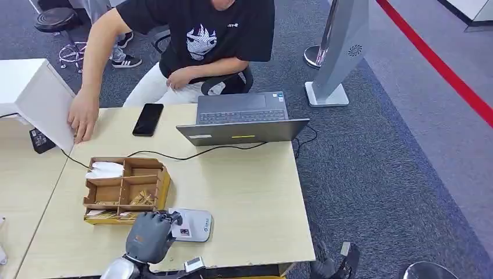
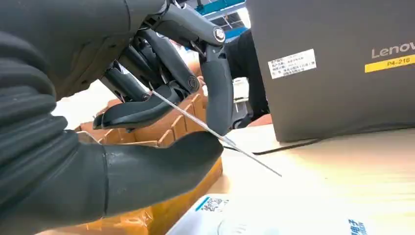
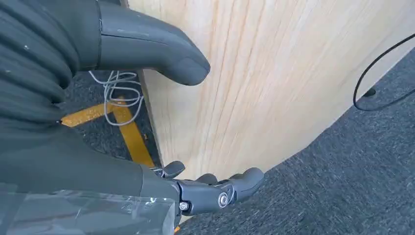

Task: Pass the card to the sensor for recognition and then transmit it.

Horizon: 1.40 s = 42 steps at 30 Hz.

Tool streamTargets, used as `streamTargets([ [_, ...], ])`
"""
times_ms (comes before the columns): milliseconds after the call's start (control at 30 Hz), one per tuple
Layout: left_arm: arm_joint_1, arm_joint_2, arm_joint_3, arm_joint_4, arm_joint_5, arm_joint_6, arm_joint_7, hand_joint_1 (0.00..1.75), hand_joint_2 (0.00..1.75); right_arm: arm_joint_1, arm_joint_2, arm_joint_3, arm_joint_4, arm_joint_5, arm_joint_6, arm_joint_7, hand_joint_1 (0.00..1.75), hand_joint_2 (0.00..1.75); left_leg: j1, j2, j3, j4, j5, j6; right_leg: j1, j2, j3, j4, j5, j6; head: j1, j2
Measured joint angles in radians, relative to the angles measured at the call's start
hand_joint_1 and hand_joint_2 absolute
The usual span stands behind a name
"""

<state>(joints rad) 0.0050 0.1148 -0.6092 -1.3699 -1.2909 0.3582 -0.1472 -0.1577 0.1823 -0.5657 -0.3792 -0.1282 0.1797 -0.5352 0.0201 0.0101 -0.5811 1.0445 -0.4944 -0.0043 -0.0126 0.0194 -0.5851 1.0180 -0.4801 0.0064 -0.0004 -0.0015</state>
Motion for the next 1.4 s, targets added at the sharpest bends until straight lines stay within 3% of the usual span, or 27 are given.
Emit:
streamTargets([
  [767, -0.002, -0.017, 0.0, 0.076, 0.042, -0.067, 0.012, 1.75, 1.75, 0.004, 0.0, 0.01, -0.002, 0.001, 0.009, 0.003, 0.0, 1.75, 0.0, 0.0, 0.0, 0.0, 0.0, 0.0, 0.0, 0.0, 0.0, 0.0, 0.0, 0.0, 0.0, 0.0],
  [1233, -0.002, -0.018, 0.0, 0.113, 0.053, -0.064, 0.012, 1.75, 1.75, 0.005, 0.0, 0.011, -0.005, 0.003, 0.009, 0.004, 0.0, 1.75, 0.0, 0.0, 0.0, 0.0, 0.0, 0.0, 0.0, 0.0, 0.0, 0.0, 0.0, 0.0, 0.0, 0.0],
  [1400, -0.004, -0.018, 0.0, 0.113, 0.048, -0.031, 0.013, 1.75, 1.75, 0.006, 0.0, 0.012, -0.005, 0.003, 0.009, 0.004, 0.0, 1.75, 0.0, 0.0, 0.0, 0.0, 0.0, 0.0, 0.0, 0.0, 0.0, 0.0, 0.0, 0.0, 0.0, 0.0],
])
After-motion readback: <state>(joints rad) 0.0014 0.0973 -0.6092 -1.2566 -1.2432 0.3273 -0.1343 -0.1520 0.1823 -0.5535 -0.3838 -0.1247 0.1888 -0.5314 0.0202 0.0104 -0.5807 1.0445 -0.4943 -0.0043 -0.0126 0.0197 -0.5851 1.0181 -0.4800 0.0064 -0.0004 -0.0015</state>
